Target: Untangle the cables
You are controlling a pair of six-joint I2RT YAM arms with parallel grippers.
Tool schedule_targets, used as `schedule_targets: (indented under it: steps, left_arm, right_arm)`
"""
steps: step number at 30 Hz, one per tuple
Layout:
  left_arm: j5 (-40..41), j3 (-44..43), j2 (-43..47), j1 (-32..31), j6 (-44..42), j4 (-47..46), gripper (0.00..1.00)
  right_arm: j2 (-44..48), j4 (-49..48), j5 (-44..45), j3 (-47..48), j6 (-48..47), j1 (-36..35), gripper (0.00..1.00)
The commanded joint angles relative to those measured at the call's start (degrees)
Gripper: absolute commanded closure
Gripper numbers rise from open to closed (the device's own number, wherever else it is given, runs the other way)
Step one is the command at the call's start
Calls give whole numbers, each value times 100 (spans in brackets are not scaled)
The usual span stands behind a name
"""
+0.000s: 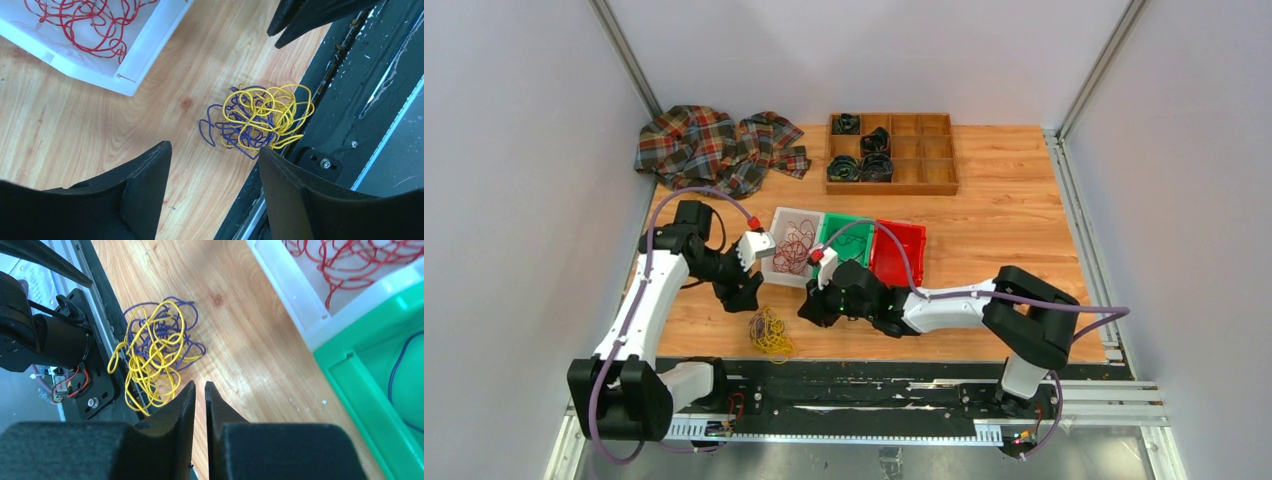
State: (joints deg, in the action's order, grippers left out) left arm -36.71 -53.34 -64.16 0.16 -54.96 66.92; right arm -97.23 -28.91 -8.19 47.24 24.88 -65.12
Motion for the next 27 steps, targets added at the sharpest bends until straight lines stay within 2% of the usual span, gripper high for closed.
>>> schedule_targets:
  steps: [1,6,8,11,16,18,20,23,27]
  left_arm:
    - [148,-116,-10,60,-93,37,32]
    - [93,-512,34,379,-117,41,25]
    - [64,-629,75,432,-112,33,24]
    - [37,-754,161,447,-85,35,22]
    - [-32,-908,335,442,-88,76,22]
    - [-90,-927,365,446,-147,140,22]
    - [-146,-899,364,441,-185,223,22]
    - [-195,-687,336,448,-294,367,24]
    - [-170,-294,273,314,-463,497,27]
  right_arm:
    - [-269,-500,-48,299,225,50,80]
    - [-927,-434,-1012,1142,200,114,47]
    - [-1122,-369,-1249,1331,176,122,42]
    - [-1336,-323,-1488,1494,203,125,43]
    - [-1599,-234,-1760,1708,209,138,54]
    - [-1788,-264,-1823,1741,250,152,66]
    - [-1747,-392,-1869,1687,337,208,84]
    - [-1410,-693,-1733,1379,440,312,99]
    - [-877,-920,-1373,806,452,401,99]
